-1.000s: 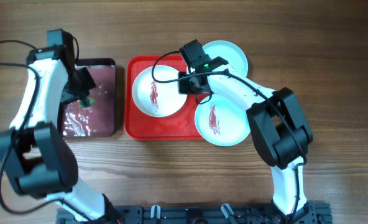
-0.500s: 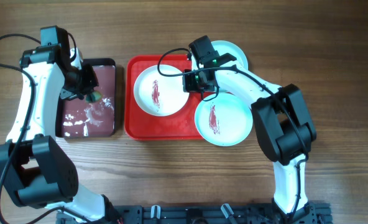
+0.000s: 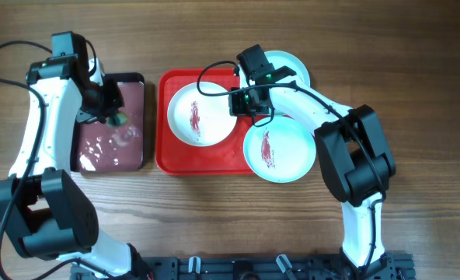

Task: Clean dirty plates on tray and stack at the side
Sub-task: 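Carry the sponge over the white plate held by the right gripper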

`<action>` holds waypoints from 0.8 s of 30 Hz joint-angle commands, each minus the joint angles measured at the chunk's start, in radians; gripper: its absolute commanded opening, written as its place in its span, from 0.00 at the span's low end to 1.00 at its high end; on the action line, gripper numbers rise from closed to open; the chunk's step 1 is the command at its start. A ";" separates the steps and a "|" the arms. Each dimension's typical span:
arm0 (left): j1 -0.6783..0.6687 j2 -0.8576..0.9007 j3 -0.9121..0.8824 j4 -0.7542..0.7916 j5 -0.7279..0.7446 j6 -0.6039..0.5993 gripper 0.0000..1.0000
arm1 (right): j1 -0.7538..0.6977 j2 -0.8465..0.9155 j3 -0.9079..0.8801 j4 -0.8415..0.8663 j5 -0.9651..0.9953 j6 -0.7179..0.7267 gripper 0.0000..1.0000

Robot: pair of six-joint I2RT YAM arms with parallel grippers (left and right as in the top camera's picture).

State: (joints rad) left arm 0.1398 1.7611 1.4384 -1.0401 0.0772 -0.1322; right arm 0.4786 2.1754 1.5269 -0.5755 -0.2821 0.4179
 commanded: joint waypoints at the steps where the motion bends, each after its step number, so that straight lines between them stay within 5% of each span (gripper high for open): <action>1: -0.095 -0.013 0.011 0.043 0.023 -0.042 0.04 | 0.000 0.026 0.017 -0.007 -0.032 -0.014 0.04; 5: -0.203 -0.004 -0.029 0.184 0.024 -0.165 0.04 | 0.000 0.026 0.017 -0.017 -0.034 -0.014 0.04; 13: -0.357 0.166 -0.045 0.263 0.083 -0.168 0.04 | 0.000 0.026 0.017 -0.018 -0.034 -0.014 0.04; 24: -0.397 0.297 -0.066 0.204 0.082 -0.191 0.04 | 0.000 0.026 0.017 -0.020 -0.033 -0.001 0.04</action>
State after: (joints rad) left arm -0.2523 2.0388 1.3975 -0.8211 0.1516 -0.3027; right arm 0.4786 2.1754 1.5269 -0.5903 -0.3065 0.4179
